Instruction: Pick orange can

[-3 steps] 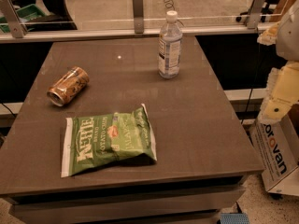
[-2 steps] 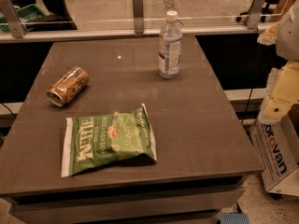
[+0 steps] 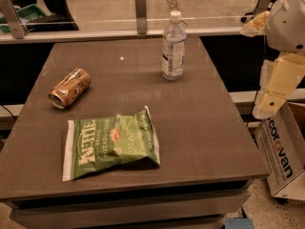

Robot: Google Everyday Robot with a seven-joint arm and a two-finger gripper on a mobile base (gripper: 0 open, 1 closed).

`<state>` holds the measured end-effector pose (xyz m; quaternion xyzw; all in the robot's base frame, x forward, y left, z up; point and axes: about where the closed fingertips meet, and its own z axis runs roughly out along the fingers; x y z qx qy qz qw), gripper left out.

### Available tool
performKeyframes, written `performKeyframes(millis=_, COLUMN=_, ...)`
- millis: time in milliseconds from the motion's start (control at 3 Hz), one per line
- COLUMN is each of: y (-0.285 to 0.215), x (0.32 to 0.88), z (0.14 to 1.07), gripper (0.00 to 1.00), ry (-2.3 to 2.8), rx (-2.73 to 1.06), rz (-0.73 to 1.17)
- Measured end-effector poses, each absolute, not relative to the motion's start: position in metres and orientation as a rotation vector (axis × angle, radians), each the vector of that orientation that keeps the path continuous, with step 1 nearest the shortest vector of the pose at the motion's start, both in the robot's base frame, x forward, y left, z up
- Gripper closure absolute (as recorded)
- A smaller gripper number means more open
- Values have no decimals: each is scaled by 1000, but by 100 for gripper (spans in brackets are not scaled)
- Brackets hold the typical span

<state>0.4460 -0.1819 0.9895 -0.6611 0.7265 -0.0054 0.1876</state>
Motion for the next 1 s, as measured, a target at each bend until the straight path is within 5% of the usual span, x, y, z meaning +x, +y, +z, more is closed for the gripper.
performKeyframes(millis=1000, y=-13, x=446, z=961, gripper=0, ry=1419, rx=-2235, rz=276)
